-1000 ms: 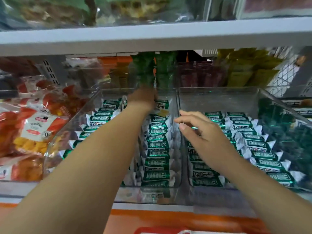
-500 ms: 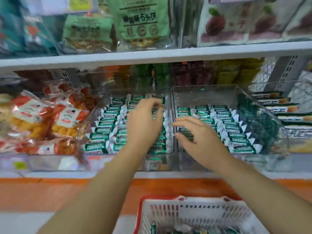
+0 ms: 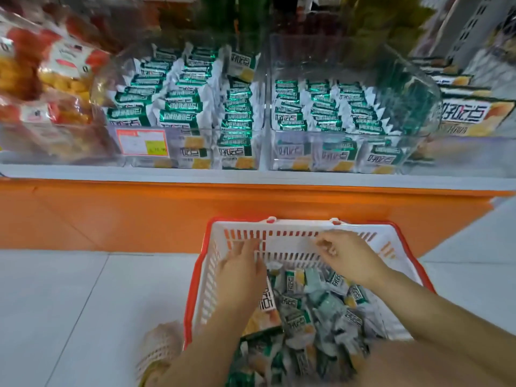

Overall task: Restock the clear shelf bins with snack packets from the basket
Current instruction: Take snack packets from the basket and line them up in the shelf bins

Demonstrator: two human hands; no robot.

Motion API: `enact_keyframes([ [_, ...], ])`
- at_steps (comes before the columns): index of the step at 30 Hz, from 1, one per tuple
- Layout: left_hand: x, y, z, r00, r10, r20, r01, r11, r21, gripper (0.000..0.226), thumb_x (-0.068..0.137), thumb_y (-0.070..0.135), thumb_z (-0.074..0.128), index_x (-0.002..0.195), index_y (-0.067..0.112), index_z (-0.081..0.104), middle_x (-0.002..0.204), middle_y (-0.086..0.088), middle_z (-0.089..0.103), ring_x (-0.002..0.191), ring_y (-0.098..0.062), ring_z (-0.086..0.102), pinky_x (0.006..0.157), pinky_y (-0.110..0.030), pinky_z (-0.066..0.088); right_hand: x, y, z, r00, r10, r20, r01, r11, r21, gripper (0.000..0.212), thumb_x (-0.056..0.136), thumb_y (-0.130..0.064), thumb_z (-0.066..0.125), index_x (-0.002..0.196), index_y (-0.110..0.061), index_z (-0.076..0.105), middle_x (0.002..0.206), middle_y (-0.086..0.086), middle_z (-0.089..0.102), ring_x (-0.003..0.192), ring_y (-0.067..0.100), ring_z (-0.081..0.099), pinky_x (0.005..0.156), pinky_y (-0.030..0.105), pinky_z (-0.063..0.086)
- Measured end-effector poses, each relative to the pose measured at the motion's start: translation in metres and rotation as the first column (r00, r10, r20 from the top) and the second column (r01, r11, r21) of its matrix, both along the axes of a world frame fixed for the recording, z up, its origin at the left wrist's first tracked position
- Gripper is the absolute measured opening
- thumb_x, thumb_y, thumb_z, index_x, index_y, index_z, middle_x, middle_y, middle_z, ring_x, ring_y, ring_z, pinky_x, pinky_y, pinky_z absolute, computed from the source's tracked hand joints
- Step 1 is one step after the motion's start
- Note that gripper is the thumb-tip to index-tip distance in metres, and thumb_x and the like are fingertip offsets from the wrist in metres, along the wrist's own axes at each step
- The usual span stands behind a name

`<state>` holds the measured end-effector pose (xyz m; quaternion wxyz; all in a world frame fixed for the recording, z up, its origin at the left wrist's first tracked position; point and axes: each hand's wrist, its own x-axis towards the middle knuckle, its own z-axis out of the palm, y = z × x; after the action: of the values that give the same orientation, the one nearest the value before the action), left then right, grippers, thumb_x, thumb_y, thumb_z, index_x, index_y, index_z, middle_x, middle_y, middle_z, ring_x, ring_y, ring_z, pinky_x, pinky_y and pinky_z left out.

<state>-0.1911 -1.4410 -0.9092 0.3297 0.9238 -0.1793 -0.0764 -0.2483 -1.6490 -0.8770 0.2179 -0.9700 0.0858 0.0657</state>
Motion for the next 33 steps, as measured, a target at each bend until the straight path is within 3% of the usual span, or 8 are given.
enact_keyframes([
  [3, -0.002, -0.002, -0.04, 0.965, -0.087, -0.247, 0.144, 0.963, 0.226, 0.05, 0.096, 0.027, 0.046, 0.144, 0.029, 0.031, 0.152, 0.002, 0.03, 0.136, -0.023, 0.034, 0.109, -0.043, 0.036, -0.014, -0.018, -0.047, 0.977, -0.069, -0.2, 0.066, 0.998, -0.022, 0.013, 0.095, -0.019, 0.052, 0.104, -0.014, 0.06, 0.114, 0.007, 0.062, 0.104, 0.022, 0.058, 0.091, 0.032, 0.045],
  [7, -0.002, -0.006, -0.082, 0.899, -0.102, -0.426, 0.277, 0.886, 0.373, 0.059, 0.097, 0.034, 0.045, 0.149, 0.029, 0.018, 0.158, 0.003, 0.014, 0.144, -0.027, 0.016, 0.114, -0.046, 0.027, -0.021, -0.036, -0.097, 0.905, -0.133, -0.403, 0.089, 0.988, -0.126, 0.047, 0.094, -0.028, 0.056, 0.138, -0.016, 0.043, 0.148, 0.005, 0.038, 0.132, 0.021, 0.04, 0.104, 0.03, 0.036],
  [9, -0.004, -0.008, -0.093, 0.882, -0.102, -0.459, 0.312, 0.857, 0.409, 0.061, 0.096, 0.038, 0.045, 0.149, 0.028, 0.017, 0.158, 0.002, 0.009, 0.145, -0.028, 0.01, 0.114, -0.048, 0.026, -0.021, -0.043, -0.118, 0.883, -0.146, -0.447, 0.082, 0.984, -0.161, 0.057, 0.094, -0.032, 0.055, 0.145, -0.018, 0.034, 0.154, 0.005, 0.027, 0.138, 0.022, 0.031, 0.108, 0.033, 0.033],
  [13, -0.008, -0.01, -0.102, 0.914, -0.112, -0.391, 0.298, 0.838, 0.456, 0.053, 0.094, 0.041, 0.046, 0.143, 0.028, 0.029, 0.157, 0.0, 0.01, 0.143, -0.03, 0.014, 0.112, -0.048, 0.03, -0.016, -0.052, -0.146, 0.86, -0.103, -0.499, -0.023, 0.971, -0.239, 0.062, 0.094, -0.026, 0.056, 0.148, -0.02, 0.026, 0.156, 0.008, 0.016, 0.134, 0.03, 0.035, 0.105, 0.04, 0.039],
  [20, -0.01, -0.005, -0.118, 0.94, -0.087, -0.331, 0.232, 0.872, 0.431, 0.052, 0.093, 0.045, 0.046, 0.141, 0.032, 0.032, 0.153, 0.002, 0.018, 0.14, -0.029, 0.017, 0.111, -0.047, 0.029, -0.011, -0.06, -0.166, 0.832, -0.097, -0.546, -0.136, 0.919, -0.37, 0.061, 0.091, -0.034, 0.058, 0.143, -0.021, 0.03, 0.155, 0.012, 0.012, 0.134, 0.036, 0.033, 0.108, 0.041, 0.034],
  [27, 0.002, -0.013, -0.097, 0.871, -0.083, -0.485, 0.312, 0.855, 0.414, 0.044, 0.093, 0.034, 0.048, 0.137, 0.029, 0.04, 0.15, -0.002, 0.026, 0.136, -0.03, 0.028, 0.108, -0.048, 0.035, -0.01, -0.047, -0.123, 0.919, -0.064, -0.389, -0.032, 0.972, -0.234, 0.033, 0.082, -0.03, 0.064, 0.111, -0.028, 0.048, 0.127, 0.003, 0.045, 0.117, 0.024, 0.04, 0.092, 0.035, 0.042],
  [30, 0.013, -0.022, -0.06, 0.776, -0.207, -0.596, 0.417, 0.878, 0.237, 0.046, 0.096, 0.037, 0.046, 0.14, 0.028, 0.04, 0.142, -0.002, 0.045, 0.122, -0.023, 0.049, 0.103, -0.041, 0.041, -0.007, -0.032, -0.078, 0.96, -0.026, -0.28, -0.01, 0.992, -0.126, 0.037, 0.081, -0.031, 0.069, 0.111, -0.029, 0.048, 0.117, -0.001, 0.044, 0.103, 0.019, 0.049, 0.084, 0.033, 0.044],
  [33, 0.023, -0.029, 0.002, 0.697, -0.339, -0.632, 0.442, 0.897, 0.006, 0.049, 0.096, 0.037, 0.049, 0.141, 0.023, 0.039, 0.141, 0.0, 0.047, 0.119, -0.018, 0.05, 0.101, -0.034, 0.04, -0.005, -0.011, -0.019, 0.977, 0.035, -0.209, -0.039, 0.999, -0.017, 0.036, 0.082, -0.029, 0.069, 0.109, -0.029, 0.046, 0.108, -0.005, 0.037, 0.071, 0.011, 0.052, 0.07, 0.032, 0.045],
])
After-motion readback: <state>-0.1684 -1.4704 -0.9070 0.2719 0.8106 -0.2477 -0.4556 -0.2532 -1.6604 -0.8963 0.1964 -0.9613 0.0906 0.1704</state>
